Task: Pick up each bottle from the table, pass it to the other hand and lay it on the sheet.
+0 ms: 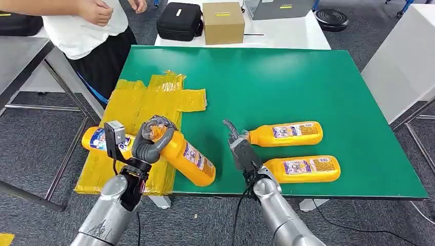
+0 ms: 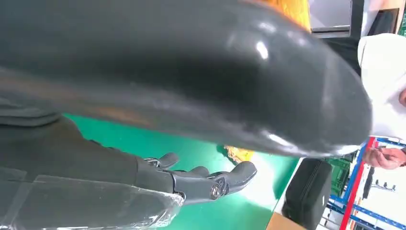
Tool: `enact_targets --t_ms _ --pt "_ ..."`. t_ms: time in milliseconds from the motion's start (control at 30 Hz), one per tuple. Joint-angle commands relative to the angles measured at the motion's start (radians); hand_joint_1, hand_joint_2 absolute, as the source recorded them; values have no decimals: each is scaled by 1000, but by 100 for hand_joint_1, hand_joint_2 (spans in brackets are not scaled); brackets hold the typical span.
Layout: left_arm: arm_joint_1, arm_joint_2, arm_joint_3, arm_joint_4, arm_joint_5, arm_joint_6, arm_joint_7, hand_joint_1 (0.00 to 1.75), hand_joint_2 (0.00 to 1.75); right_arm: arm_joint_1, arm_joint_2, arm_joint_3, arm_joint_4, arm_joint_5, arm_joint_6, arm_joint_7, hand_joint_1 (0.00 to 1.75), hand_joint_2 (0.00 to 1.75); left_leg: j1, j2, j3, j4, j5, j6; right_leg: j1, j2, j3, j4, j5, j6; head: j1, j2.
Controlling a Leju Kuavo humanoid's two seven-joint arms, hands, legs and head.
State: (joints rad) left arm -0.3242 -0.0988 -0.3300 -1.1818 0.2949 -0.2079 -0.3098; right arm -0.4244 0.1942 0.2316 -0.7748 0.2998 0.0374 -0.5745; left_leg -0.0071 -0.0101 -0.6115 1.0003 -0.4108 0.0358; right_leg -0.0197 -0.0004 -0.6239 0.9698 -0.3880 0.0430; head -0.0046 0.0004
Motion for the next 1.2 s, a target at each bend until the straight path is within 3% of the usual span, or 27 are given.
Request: enact_targets --t_ms 33,1200 --pt "-26 3 13 22 2 -4 2 175 175 -34 -8 -14 48 -4 1 -3 0 0 1 1 3 0 -2 -2 1 0 4 0 -2 -2 0 0" --pt "-26 3 13 22 2 -4 2 175 175 -34 -8 -14 48 -4 1 -3 0 0 1 0 1 0 -1 -1 1 0 2 0 -1 -1 0 0"
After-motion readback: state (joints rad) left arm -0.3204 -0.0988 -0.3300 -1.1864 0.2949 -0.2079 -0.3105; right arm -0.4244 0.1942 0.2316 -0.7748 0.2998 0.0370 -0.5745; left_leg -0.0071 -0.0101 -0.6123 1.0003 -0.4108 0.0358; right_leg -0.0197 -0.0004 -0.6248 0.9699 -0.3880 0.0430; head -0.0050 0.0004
